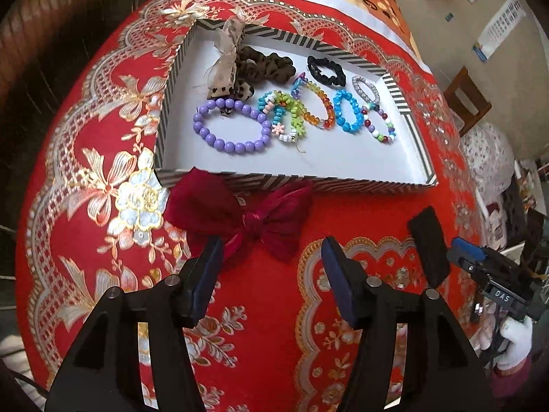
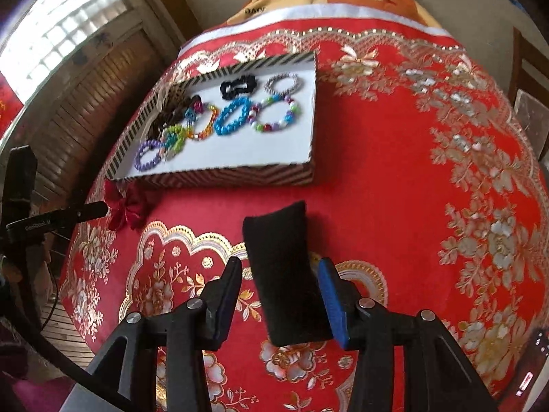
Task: Organize jewelry
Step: 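Move both open tools back to the red velvet bow and black pouch, then grasp the red velvet bow with left tool while right tool grasps the black velvet pouch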
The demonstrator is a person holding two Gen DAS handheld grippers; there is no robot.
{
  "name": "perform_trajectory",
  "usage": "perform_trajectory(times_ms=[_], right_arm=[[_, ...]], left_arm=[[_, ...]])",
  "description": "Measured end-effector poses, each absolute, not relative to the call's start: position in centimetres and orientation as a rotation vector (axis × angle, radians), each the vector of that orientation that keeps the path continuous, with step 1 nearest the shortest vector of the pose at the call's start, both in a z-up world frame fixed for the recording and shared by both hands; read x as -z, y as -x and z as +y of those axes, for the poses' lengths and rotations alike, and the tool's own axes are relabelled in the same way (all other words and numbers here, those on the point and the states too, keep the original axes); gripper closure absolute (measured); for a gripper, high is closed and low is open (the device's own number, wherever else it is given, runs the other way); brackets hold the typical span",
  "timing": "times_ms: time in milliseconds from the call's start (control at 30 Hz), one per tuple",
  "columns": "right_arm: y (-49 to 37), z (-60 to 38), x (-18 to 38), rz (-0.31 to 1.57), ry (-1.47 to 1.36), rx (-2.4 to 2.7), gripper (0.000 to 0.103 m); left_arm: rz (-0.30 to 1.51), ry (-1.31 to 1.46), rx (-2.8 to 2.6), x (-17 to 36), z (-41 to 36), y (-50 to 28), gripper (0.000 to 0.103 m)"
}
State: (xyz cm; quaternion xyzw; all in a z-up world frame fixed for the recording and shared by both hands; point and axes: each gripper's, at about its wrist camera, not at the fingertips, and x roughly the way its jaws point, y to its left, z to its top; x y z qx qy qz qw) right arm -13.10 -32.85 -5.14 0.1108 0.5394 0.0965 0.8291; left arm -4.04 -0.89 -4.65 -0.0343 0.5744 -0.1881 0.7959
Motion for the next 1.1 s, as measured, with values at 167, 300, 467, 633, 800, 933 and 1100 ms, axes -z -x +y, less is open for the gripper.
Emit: perform_trajectory(times_ms=[167,300,467,633,800,933,1100], right_arm=[[12.8,-32.1,5.8,1.160,-0.206,-0.202,0.042],[12.4,-31.8,6.0,1.165,-0.205,-0.201,0.042],[11.9,-31.5,6.1,1.167,-0.214,-0.196,0.041],[11.6,-31.4,6.3,1.168,-0.227,-0.187,0.039],[11.4,-31.4,6.4,1.162,-0.235,-0.177,0.039],[11.3,-31.4,6.7,1.167,-0.235,-0.168,0.039],[11.5,-31.4,7.1,1.173,-0.238,-0.173,0.039]], left_arm=[[1.215,-0.026,0.418,5.1,-1.8,3.4,0.044],[1.205,-0.121,0.456,5.5,-2.5,3.0,0.044],[1.203,-0.260,0.556,6.0,-3.8,2.8,0.044],[1.208,-0.374,0.618,7.1,-4.8,2.4,0.044],[1.211,-0.413,0.653,7.5,-5.5,1.4,0.044],[1.212,-0.450,0.669,8.0,-5.8,0.9,0.044],[1.211,-0.460,0.687,8.3,-5.8,1.0,0.048]])
